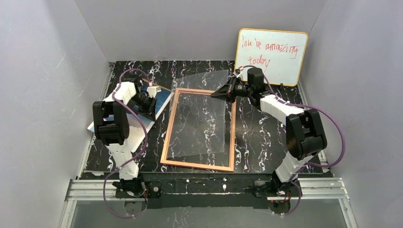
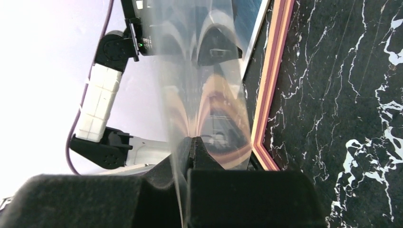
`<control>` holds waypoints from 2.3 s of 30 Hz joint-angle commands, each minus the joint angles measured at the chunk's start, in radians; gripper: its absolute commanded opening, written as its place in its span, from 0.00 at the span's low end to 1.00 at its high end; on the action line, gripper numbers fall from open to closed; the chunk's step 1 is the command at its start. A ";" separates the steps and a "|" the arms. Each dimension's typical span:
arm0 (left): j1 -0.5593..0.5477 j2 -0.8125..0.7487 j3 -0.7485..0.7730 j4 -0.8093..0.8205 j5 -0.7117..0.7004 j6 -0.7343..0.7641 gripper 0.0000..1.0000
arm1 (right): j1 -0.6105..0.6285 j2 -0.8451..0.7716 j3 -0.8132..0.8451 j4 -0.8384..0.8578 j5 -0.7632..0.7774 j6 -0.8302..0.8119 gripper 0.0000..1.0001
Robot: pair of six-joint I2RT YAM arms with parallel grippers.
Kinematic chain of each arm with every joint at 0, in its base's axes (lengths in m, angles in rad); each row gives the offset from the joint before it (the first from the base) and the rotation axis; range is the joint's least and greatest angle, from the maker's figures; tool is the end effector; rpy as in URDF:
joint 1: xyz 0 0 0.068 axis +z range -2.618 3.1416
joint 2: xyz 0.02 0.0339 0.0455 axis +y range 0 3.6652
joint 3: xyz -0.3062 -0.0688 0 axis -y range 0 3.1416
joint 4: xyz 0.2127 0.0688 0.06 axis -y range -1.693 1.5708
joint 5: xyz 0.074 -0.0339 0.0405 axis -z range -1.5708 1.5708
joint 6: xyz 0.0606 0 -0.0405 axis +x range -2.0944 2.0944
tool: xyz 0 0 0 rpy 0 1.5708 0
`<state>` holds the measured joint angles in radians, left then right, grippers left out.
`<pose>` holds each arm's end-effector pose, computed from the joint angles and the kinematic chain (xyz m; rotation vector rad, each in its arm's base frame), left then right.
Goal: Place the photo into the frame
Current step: Place the photo frame item in the photo frame.
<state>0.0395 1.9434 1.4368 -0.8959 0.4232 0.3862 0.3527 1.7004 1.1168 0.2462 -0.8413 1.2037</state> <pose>0.3689 -0.0103 0.2205 0.5404 2.7881 -0.5456 0.3392 0.1730 0.3121 0.2663 2.2386 1.7541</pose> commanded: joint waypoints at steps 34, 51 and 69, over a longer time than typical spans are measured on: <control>-0.020 -0.015 -0.079 -0.013 0.026 0.019 0.02 | -0.062 0.034 -0.198 0.143 0.044 -0.038 0.01; -0.125 -0.019 -0.176 0.065 0.015 -0.016 0.01 | -0.063 0.072 -0.223 0.249 0.019 0.050 0.01; -0.166 -0.012 -0.211 0.098 -0.002 -0.029 0.01 | -0.057 0.098 -0.259 0.383 0.003 0.157 0.01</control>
<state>-0.1097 1.9354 1.2625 -0.8211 0.4370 0.3531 0.2901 1.7897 0.8749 0.5144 -0.8032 1.2934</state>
